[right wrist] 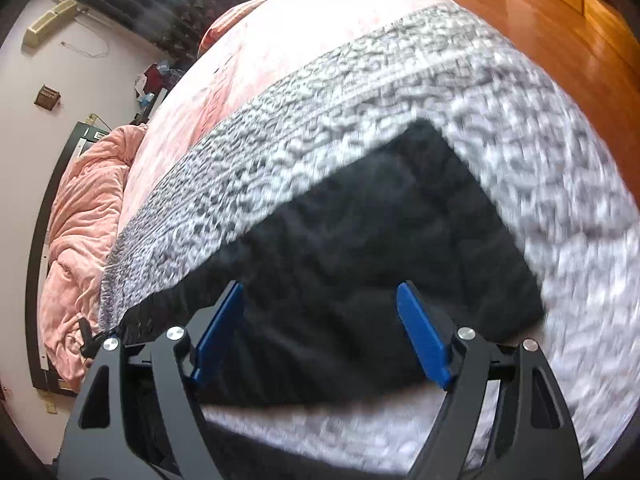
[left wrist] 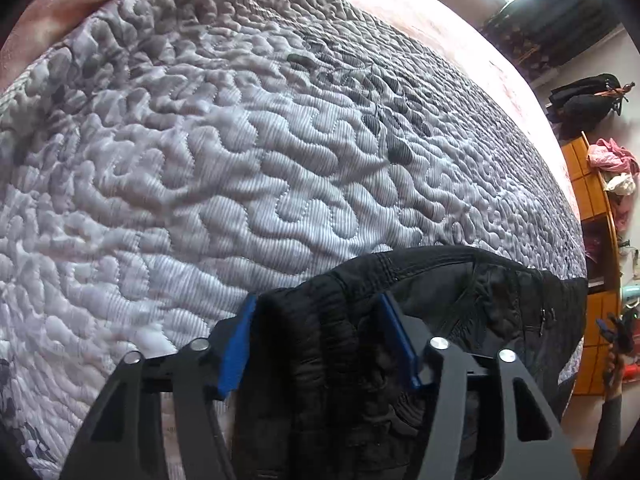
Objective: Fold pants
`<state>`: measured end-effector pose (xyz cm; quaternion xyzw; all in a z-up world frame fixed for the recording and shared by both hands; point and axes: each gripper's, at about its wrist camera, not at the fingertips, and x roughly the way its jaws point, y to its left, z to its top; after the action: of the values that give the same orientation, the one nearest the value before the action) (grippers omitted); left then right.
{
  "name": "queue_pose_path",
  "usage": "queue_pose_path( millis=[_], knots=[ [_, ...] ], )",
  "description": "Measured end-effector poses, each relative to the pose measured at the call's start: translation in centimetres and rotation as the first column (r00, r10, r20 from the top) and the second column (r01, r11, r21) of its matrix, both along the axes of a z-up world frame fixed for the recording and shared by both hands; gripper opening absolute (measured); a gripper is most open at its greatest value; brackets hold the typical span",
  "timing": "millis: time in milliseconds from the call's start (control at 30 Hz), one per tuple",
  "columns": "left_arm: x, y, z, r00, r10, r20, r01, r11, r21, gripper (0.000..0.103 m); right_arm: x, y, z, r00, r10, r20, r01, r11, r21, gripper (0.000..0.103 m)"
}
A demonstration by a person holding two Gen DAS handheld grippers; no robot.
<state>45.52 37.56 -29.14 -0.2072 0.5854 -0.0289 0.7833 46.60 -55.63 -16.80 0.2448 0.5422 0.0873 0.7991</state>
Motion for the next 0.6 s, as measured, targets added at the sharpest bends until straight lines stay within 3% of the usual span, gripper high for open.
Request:
queue_pose_path(
  millis=[100,167,467,567,600],
  knots=[
    [0.0,-0.4,0.0,1.000,0.004,0.004,-0.004,0.999,0.032,0.051,3.5,-1.5,-0.2,1.000,-0.018,0.005,0.018,0.999,-0.031,0.079],
    [-0.1,-0.2,-0.1,0.999,0.031,0.010,-0.031,0.999,0.031,0.035,5.9,-2.9,-0.9,0.999,-0.043,-0.005,0.042,0.997,-0.062,0.079],
    [-0.6,0.0,-0.2,0.996,0.082,0.024,-0.082,0.996,0.016,0.033,11.6,-5.9,-6.4,0.995,-0.049,-0.087,0.035,0.988,-0.151,0.079],
    [-0.4,0.3,-0.4,0.994,0.108,0.014,-0.108,0.994,-0.002,0.034,12.1,-6.7,-7.3,0.997,-0.030,-0.078,0.022,0.994,-0.104,0.078],
    [-0.4,0.3,-0.5,0.993,0.118,0.012,-0.118,0.993,-0.006,0.034,12.2,-6.8,-7.7,0.997,-0.012,-0.082,0.005,0.996,-0.084,0.071]
  ],
)
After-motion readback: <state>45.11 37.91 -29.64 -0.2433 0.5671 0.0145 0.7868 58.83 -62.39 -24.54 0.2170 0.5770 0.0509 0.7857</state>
